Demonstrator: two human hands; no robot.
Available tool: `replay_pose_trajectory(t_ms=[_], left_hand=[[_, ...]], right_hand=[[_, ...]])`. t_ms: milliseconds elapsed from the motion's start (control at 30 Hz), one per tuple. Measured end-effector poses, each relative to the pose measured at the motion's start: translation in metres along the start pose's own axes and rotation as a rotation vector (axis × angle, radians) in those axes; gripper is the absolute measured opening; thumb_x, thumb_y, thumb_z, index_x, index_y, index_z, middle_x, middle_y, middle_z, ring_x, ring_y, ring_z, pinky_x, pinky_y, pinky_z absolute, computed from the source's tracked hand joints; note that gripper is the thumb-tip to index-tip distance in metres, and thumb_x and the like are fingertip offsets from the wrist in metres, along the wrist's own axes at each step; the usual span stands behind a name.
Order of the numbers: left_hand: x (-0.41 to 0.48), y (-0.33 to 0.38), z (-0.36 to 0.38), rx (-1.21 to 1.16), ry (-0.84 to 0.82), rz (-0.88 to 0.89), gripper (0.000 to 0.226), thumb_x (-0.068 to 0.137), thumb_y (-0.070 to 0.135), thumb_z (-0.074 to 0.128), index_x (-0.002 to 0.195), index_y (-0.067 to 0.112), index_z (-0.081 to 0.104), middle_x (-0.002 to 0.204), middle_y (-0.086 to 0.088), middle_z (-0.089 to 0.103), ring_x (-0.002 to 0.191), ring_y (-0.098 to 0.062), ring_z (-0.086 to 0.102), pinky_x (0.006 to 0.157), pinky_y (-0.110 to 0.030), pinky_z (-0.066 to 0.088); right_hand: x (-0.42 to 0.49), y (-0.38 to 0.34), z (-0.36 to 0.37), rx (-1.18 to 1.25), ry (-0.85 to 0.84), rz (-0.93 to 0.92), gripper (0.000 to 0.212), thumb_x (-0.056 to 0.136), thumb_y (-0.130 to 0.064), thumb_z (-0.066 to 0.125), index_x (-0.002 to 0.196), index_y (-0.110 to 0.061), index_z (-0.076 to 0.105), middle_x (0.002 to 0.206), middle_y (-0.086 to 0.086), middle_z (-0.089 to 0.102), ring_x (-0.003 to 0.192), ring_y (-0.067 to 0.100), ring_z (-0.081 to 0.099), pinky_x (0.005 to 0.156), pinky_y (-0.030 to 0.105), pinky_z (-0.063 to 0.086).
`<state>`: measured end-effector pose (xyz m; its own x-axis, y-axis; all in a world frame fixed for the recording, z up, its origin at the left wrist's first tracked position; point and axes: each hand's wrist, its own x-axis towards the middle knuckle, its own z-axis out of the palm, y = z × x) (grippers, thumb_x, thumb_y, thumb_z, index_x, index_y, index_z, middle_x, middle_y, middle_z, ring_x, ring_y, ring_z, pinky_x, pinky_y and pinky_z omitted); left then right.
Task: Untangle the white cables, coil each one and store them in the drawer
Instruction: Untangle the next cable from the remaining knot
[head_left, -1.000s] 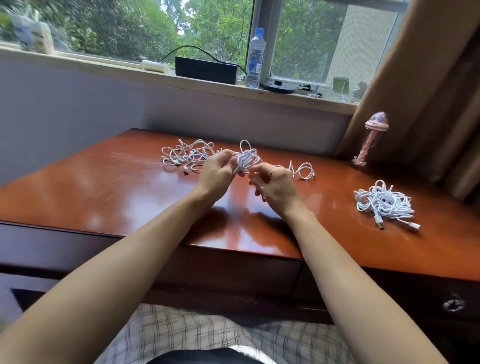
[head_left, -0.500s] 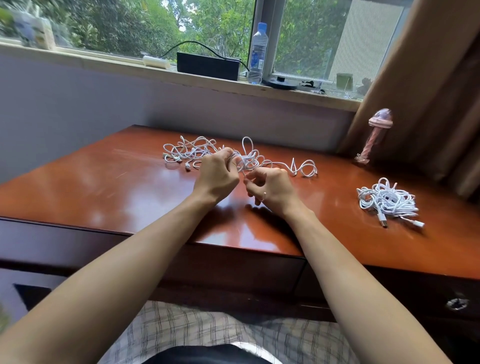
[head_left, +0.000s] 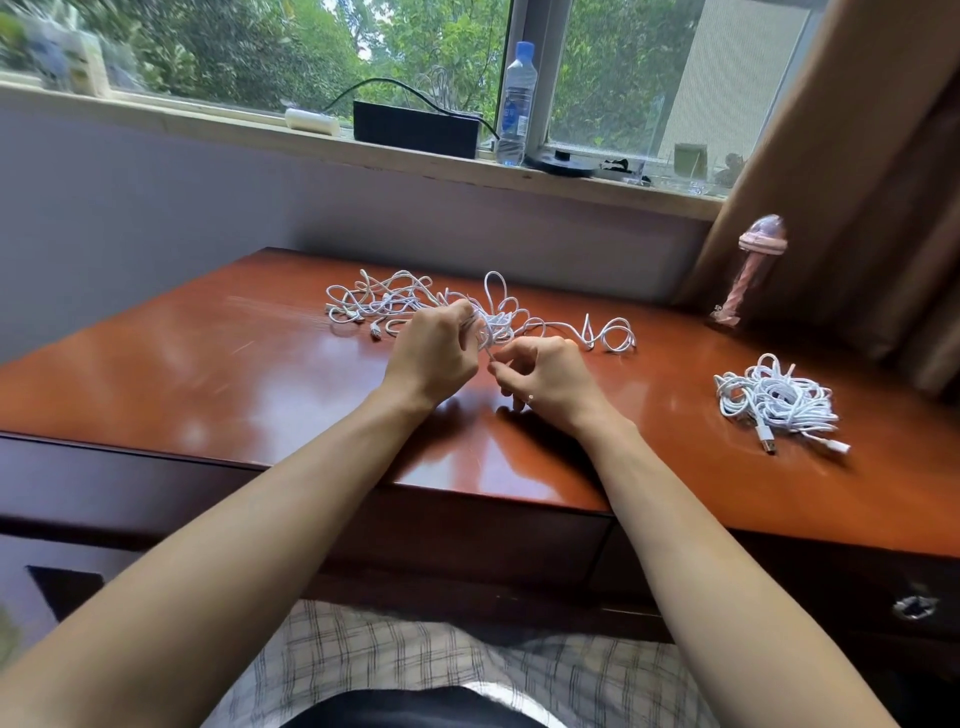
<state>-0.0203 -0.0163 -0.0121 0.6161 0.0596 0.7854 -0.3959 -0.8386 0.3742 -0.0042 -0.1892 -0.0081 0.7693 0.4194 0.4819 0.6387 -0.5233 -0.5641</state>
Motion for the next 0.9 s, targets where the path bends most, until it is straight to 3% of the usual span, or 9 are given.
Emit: replay_pose_trajectory(t_ms=[133, 367, 500, 600, 700, 800, 900], left_hand=[[0.000, -0.002, 0.001, 0.070, -0.036, 0.006, 0.021, 0.096, 0.018, 0.059, 0.080, 0.004, 0.060, 0.075, -0.021, 0.067, 0.071, -0.044, 0.061, 0.058, -0.037, 0.038], [0.002, -0.003, 0.005, 0.138, -0.107, 0.020, 0.023, 0.101, 0.022, 0.056, 0.087, 0.004, 0.060, 0.089, -0.020, 0.071, 0.083, -0.045, 0.063, 0.064, -0.037, 0.033], [0.004, -0.006, 0.007, 0.203, -0.129, 0.042, 0.019, 0.100, 0.019, 0.054, 0.089, 0.005, 0.060, 0.091, -0.019, 0.071, 0.084, -0.045, 0.064, 0.063, -0.040, 0.039], [0.004, -0.004, 0.008, 0.263, -0.158, 0.052, 0.015, 0.099, 0.014, 0.053, 0.089, 0.005, 0.060, 0.090, -0.021, 0.071, 0.083, -0.046, 0.065, 0.064, -0.043, 0.045], [0.006, -0.006, 0.009, 0.316, -0.185, 0.038, 0.011, 0.097, 0.010, 0.054, 0.090, 0.005, 0.061, 0.092, -0.020, 0.071, 0.085, -0.045, 0.065, 0.064, -0.042, 0.042], [0.006, -0.006, 0.010, 0.363, -0.220, 0.042, 0.008, 0.095, 0.007, 0.054, 0.095, 0.006, 0.062, 0.097, -0.017, 0.071, 0.090, -0.043, 0.065, 0.065, -0.041, 0.040], [0.004, -0.003, 0.009, 0.396, -0.255, 0.075, 0.014, 0.092, 0.003, 0.053, 0.100, 0.009, 0.063, 0.101, -0.014, 0.071, 0.095, -0.040, 0.065, 0.064, -0.037, 0.034]], right_hand=[[-0.004, 0.001, -0.002, -0.042, -0.029, -0.004, 0.017, 0.089, -0.007, 0.068, 0.103, -0.012, 0.075, 0.058, -0.010, 0.063, 0.048, 0.004, 0.057, 0.060, 0.013, 0.046], [0.001, 0.003, -0.007, -0.333, 0.018, -0.044, 0.012, 0.089, -0.025, 0.070, 0.096, -0.022, 0.079, 0.078, -0.004, 0.074, 0.076, 0.019, 0.068, 0.077, 0.037, 0.056], [0.000, 0.000, -0.008, -0.410, 0.017, -0.019, 0.013, 0.091, -0.031, 0.071, 0.093, -0.020, 0.079, 0.081, 0.001, 0.075, 0.081, 0.024, 0.068, 0.078, 0.037, 0.055], [0.001, 0.002, -0.008, -0.332, -0.044, -0.029, 0.009, 0.092, -0.024, 0.073, 0.095, -0.017, 0.077, 0.085, 0.002, 0.074, 0.082, 0.023, 0.066, 0.081, 0.040, 0.054], [-0.001, 0.002, -0.008, -0.323, -0.064, -0.055, 0.012, 0.093, -0.017, 0.067, 0.101, -0.017, 0.076, 0.097, 0.000, 0.074, 0.092, 0.023, 0.066, 0.086, 0.041, 0.053], [-0.001, 0.004, -0.009, -0.440, -0.022, -0.105, 0.015, 0.098, -0.025, 0.063, 0.107, -0.024, 0.074, 0.110, -0.005, 0.072, 0.105, 0.022, 0.064, 0.087, 0.039, 0.053], [0.000, 0.006, -0.011, -0.568, 0.061, -0.172, 0.016, 0.100, -0.032, 0.061, 0.105, -0.029, 0.076, 0.106, -0.005, 0.071, 0.104, 0.023, 0.060, 0.081, 0.035, 0.050]])
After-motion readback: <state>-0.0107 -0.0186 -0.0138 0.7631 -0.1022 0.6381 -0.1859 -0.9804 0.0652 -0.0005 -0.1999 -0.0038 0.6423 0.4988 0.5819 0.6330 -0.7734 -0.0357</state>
